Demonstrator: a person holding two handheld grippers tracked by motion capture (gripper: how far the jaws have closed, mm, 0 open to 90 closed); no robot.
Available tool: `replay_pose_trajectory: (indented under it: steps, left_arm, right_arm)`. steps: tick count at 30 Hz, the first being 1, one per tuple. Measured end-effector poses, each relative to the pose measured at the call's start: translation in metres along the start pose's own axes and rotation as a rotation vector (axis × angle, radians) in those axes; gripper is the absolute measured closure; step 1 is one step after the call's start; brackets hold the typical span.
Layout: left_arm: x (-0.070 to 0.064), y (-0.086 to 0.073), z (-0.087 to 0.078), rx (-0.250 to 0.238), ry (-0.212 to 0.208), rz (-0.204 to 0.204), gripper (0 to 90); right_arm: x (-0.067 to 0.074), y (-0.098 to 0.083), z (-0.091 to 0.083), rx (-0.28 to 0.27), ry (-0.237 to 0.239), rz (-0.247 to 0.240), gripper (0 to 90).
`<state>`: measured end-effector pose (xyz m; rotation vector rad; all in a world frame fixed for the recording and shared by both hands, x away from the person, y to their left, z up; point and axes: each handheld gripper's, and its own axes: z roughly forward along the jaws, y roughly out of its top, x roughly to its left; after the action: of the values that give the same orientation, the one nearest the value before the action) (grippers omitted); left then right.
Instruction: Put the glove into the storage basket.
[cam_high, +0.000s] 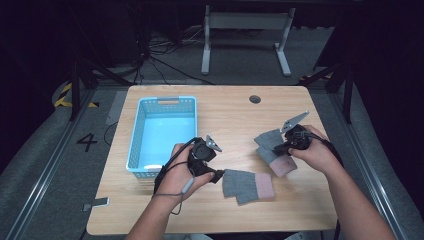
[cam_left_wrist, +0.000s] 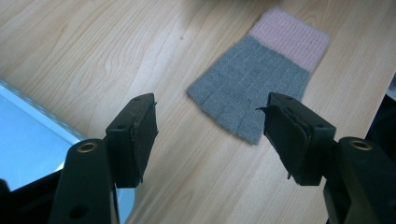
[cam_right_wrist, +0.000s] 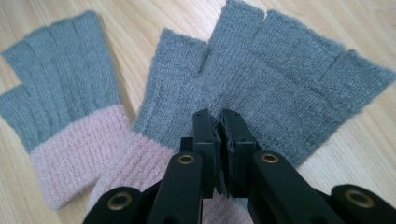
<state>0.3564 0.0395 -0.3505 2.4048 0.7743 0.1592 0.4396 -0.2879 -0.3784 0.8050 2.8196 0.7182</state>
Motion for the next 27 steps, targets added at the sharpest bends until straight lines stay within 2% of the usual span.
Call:
replay_pose_trajectory:
  steps: [6, 11, 16, 18, 23, 26, 27]
  left_arm:
    - [0.0, 0.0, 0.0, -0.006, -0.005, 0.008, 39.4]
    - [0.0, 0.001, 0.002, -0.011, -0.036, 0.006, 45.1]
    - [0.002, 0.0, 0.002, -0.021, -0.078, -0.008, 58.7]
    - [0.002, 0.0, 0.003, -0.022, -0.078, -0.007, 62.3]
    - [0.001, 0.002, 0.007, 0.0, -0.082, 0.013, 79.8]
    - [0.0, 0.004, 0.006, -0.007, -0.078, 0.026, 89.5]
    - [0.0, 0.005, 0.006, -0.01, -0.075, 0.029, 89.7]
  right_arm:
    - [-0.003, -0.005, 0.014, 0.021, 0.027, -0.016, 85.6]
    - [-0.006, -0.009, 0.024, 0.037, 0.034, -0.027, 85.3]
    - [-0.007, -0.011, 0.031, 0.046, 0.035, -0.033, 85.2]
    - [-0.008, -0.011, 0.033, 0.051, 0.036, -0.036, 85.1]
    - [-0.009, -0.013, 0.04, 0.056, 0.032, -0.033, 84.2]
    - [-0.009, -0.013, 0.041, 0.049, 0.025, -0.026, 83.6]
    - [-0.009, -0.013, 0.041, 0.044, 0.024, -0.02, 82.9]
